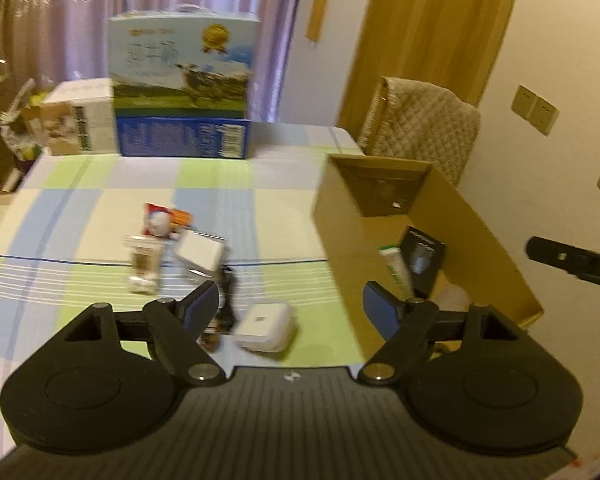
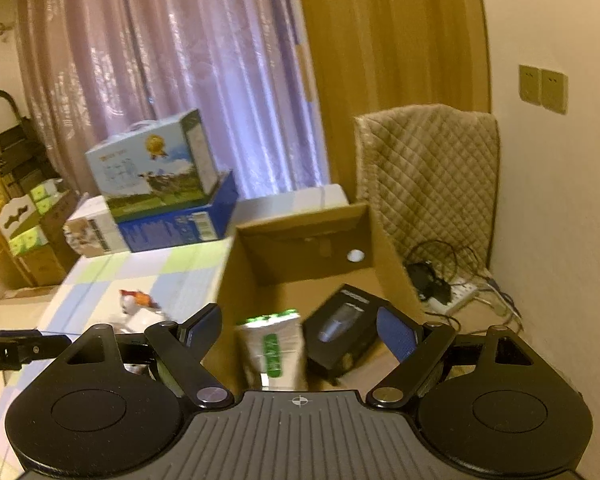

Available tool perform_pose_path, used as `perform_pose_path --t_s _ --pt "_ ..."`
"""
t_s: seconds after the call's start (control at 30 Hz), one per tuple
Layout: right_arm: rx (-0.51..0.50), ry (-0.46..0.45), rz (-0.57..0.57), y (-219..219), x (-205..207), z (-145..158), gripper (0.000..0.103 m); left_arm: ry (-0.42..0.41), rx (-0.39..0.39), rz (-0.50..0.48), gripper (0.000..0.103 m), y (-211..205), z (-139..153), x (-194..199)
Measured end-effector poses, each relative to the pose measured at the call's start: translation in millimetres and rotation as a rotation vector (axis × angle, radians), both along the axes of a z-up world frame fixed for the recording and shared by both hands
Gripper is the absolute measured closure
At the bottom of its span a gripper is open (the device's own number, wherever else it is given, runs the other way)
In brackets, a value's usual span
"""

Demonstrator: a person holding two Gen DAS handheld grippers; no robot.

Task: Organize objects
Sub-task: 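Withdraw both tools from the cardboard box back over the table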

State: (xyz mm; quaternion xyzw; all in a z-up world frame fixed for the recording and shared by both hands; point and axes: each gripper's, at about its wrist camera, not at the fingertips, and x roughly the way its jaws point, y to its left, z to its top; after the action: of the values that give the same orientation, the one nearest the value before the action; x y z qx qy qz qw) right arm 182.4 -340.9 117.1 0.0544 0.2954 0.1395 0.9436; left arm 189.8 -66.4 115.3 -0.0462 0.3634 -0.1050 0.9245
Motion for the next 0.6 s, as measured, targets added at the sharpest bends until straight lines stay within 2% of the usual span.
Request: perform_pose_path --t_s 0.07,0.2,0.3,0.43,0.6 --pt "0.002 -0.008 0.024 11 -6 3 0.021 -0.006 0.022 0.015 0.025 17 3 -5" --pt "0.003 -0.026 0.069 35 -17 8 0.021 -0.023 0.067 0.052 0.016 51 7 -18" --pt "0.001 -0.051 0.105 52 -27 11 0.021 -0.018 0.092 0.082 0.013 74 4 -28" --pt "-0.001 -0.083 0.159 78 -41 10 0.021 -0.004 0.119 0.122 0.008 103 -8 -42" --pt "-0.022 -0.113 0.232 112 -55 -2 0.021 0.034 0.131 0.164 0.007 131 -26 -54"
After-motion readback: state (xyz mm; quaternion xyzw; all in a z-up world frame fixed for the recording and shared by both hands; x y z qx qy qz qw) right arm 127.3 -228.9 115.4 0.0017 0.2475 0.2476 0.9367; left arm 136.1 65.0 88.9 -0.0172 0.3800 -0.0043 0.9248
